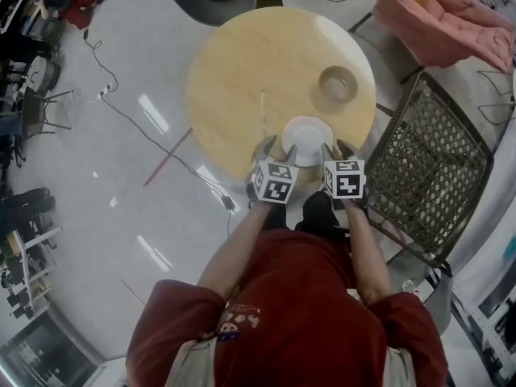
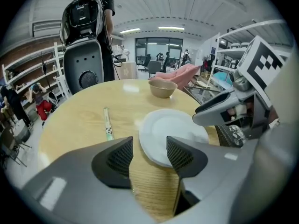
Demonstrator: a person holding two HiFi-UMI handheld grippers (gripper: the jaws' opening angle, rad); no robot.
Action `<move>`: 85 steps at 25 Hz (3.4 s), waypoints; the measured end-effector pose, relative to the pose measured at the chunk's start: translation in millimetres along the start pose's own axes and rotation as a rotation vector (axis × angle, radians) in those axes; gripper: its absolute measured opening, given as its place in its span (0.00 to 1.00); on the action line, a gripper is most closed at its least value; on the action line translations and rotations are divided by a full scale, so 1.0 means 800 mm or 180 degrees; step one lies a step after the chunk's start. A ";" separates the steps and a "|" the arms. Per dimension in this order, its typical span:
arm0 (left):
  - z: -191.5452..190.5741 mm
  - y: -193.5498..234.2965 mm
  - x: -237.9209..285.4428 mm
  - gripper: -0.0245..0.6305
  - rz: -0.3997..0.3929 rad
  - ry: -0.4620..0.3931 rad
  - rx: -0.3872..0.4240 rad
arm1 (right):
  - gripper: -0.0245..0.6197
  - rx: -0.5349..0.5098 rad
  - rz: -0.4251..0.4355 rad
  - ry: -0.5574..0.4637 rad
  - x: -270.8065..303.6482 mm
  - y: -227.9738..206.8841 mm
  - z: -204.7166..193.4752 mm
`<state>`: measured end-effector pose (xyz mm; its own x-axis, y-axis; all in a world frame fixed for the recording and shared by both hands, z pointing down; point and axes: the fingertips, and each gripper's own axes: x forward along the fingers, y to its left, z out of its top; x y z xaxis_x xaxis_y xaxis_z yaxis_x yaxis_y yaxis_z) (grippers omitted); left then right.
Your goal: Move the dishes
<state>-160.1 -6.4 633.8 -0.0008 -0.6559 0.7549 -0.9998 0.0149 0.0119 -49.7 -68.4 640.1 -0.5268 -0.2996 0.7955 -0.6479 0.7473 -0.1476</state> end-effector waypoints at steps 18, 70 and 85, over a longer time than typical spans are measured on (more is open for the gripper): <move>-0.011 -0.014 0.013 0.38 -0.0175 0.0238 0.0029 | 0.27 0.0138 0.0128 0.0158 0.011 0.013 -0.021; 0.099 -0.329 0.032 0.38 -0.1360 -0.0154 0.1400 | 0.27 0.1424 -0.1252 -0.0556 -0.206 -0.219 -0.138; 0.075 -0.445 0.073 0.38 -0.1681 -0.0007 0.1742 | 0.27 0.1875 -0.1473 -0.0494 -0.231 -0.289 -0.238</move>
<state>194.3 -94.9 634.4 0.4810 -0.4735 0.7379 -0.7342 -0.6775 0.0438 302.1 -73.2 639.2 -0.1732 -0.6176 0.7672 -0.9848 0.0986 -0.1430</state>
